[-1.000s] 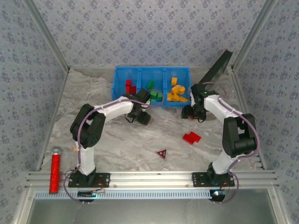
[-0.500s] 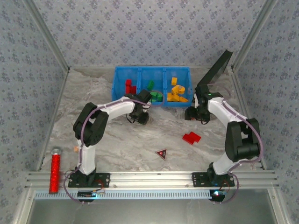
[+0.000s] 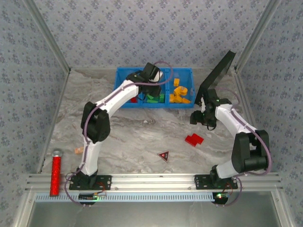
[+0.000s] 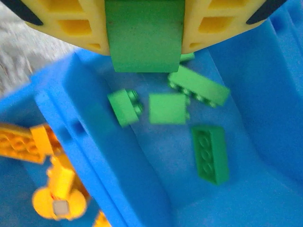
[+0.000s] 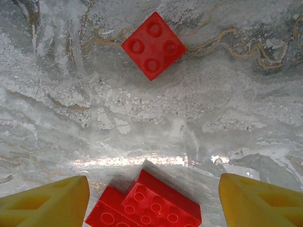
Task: Sort the legos into containers by color
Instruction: Place the lego in the container.
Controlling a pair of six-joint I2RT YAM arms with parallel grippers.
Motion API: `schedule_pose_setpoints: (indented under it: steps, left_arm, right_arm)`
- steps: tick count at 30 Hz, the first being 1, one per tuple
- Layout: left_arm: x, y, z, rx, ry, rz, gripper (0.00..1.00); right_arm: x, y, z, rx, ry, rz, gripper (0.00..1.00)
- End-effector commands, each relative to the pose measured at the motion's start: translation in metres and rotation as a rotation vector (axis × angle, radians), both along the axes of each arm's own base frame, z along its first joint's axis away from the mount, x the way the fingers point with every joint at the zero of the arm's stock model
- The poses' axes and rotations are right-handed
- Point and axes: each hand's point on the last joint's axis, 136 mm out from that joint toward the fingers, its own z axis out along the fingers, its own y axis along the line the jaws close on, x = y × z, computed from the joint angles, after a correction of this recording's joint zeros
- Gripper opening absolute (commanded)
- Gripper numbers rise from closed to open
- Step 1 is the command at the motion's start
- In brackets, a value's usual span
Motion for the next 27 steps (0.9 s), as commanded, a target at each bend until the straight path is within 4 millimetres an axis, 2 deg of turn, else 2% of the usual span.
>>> schedule_pose_setpoints:
  steps: [1, 3, 7, 10, 13, 17, 20, 23, 27]
  left_arm:
    - [0.031, 0.012, -0.023, 0.027, 0.015, 0.036, 0.33]
    - [0.048, 0.009, -0.029, 0.009, 0.012, 0.045, 0.33]
    - [0.068, 0.000, -0.042, -0.010, 0.033, 0.035, 0.35]
    - [0.076, -0.006, -0.048, -0.016, 0.045, 0.024, 0.40]
    - [0.077, -0.004, -0.045, -0.023, 0.048, 0.028, 0.46]
    - [0.071, -0.002, -0.031, -0.032, 0.040, 0.020, 0.54]
    - [0.062, -0.001, -0.011, -0.037, 0.024, 0.004, 0.55]
    - [0.044, -0.006, 0.013, -0.050, -0.001, -0.040, 0.55]
    - [0.011, -0.023, 0.041, -0.009, -0.063, -0.129, 0.56]
  right_arm:
    - [-0.007, 0.001, 0.009, 0.020, -0.016, -0.020, 0.74]
    - [-0.006, 0.000, 0.012, 0.025, -0.029, -0.027, 0.75]
    - [-0.005, 0.003, 0.021, 0.042, -0.051, -0.037, 0.75]
    - [-0.002, 0.007, 0.033, 0.059, -0.083, -0.042, 0.75]
    - [-0.002, 0.008, 0.039, 0.063, -0.098, -0.049, 0.76]
    - [-0.003, 0.007, 0.038, 0.058, -0.091, -0.049, 0.76]
    - [-0.004, 0.007, 0.035, 0.053, -0.082, -0.044, 0.76]
    - [-0.003, 0.005, 0.035, 0.052, -0.084, -0.045, 0.76]
    - [-0.004, 0.001, 0.042, 0.049, -0.090, -0.054, 0.76]
